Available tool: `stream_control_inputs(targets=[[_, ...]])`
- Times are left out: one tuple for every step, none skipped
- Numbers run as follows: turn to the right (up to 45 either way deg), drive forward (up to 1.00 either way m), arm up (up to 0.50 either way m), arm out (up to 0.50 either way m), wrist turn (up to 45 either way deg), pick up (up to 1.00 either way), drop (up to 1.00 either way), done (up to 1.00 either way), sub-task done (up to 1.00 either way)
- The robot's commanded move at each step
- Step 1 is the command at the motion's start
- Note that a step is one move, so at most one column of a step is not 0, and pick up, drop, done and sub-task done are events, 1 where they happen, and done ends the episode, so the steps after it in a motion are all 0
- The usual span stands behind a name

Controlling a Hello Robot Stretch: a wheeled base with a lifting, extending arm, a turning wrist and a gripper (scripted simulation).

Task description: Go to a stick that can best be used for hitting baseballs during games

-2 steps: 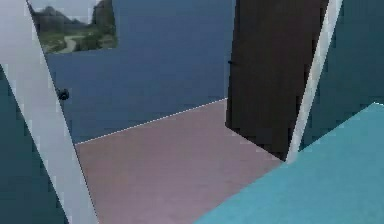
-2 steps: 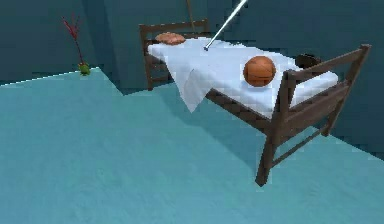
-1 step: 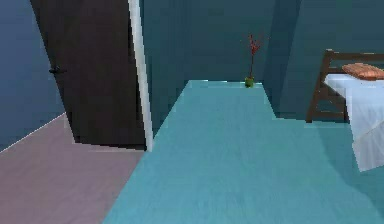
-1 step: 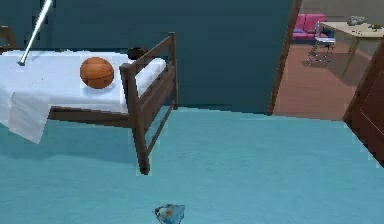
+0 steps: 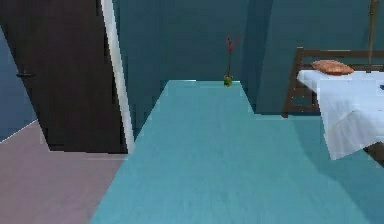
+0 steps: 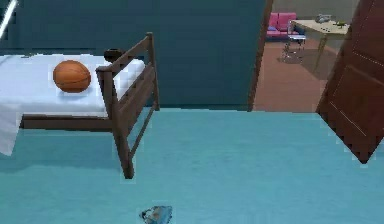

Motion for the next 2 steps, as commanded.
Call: stream_control_inputs(targets=[[0.0, 0.75, 0.0, 0.0, 0.0, 0.0, 0.0, 0.0, 0.0], [45.0, 0.0, 0.0, 0.0, 0.0, 0.0, 0.0, 0.0, 0.0]])
